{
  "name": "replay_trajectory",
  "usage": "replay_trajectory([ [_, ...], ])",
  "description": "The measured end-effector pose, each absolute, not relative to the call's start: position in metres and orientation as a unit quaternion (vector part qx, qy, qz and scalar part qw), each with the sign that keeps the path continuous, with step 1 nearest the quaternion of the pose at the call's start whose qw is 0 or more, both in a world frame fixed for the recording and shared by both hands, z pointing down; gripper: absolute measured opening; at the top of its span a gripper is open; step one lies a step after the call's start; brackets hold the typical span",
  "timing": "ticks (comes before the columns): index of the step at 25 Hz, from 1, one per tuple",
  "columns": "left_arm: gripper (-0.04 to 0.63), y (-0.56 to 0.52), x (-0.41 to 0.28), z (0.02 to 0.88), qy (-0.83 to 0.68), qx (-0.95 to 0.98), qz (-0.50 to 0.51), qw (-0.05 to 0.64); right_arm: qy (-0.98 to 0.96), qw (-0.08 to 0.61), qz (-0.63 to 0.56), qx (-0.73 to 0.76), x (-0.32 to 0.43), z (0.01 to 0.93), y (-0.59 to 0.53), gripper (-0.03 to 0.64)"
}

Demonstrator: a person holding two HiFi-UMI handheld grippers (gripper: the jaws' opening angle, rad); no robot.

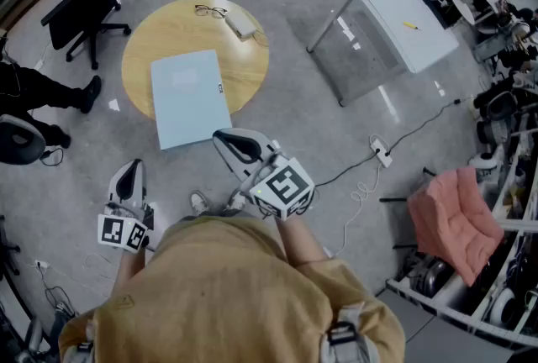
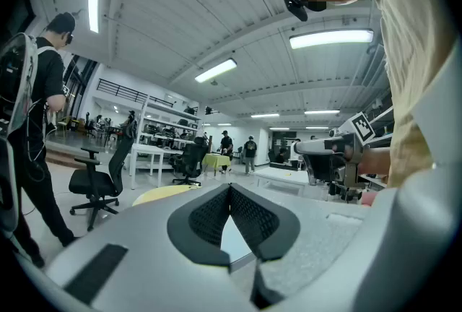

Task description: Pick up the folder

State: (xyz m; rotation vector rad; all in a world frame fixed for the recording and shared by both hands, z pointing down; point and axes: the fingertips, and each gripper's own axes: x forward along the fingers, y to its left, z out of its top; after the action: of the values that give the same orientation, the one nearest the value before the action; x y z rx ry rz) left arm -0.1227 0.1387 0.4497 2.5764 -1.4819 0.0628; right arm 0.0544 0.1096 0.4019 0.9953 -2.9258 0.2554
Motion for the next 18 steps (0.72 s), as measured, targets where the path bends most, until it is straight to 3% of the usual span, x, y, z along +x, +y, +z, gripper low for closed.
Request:
replay_trajectory([
  [7, 0.003, 0.133, -0.087, 0.459, -0.507, 0.856, 0.021, 0.095, -0.945, -0.03, 0.165, 0.282, 0.095, 0.422, 0.112, 0.002],
  [18, 0.003, 0.133, -0.097, 0.472, -0.539, 0.834, 0.02, 0.115, -0.943, 0.012, 0.227, 0.241, 0.094, 0.466, 0.126, 0.003],
])
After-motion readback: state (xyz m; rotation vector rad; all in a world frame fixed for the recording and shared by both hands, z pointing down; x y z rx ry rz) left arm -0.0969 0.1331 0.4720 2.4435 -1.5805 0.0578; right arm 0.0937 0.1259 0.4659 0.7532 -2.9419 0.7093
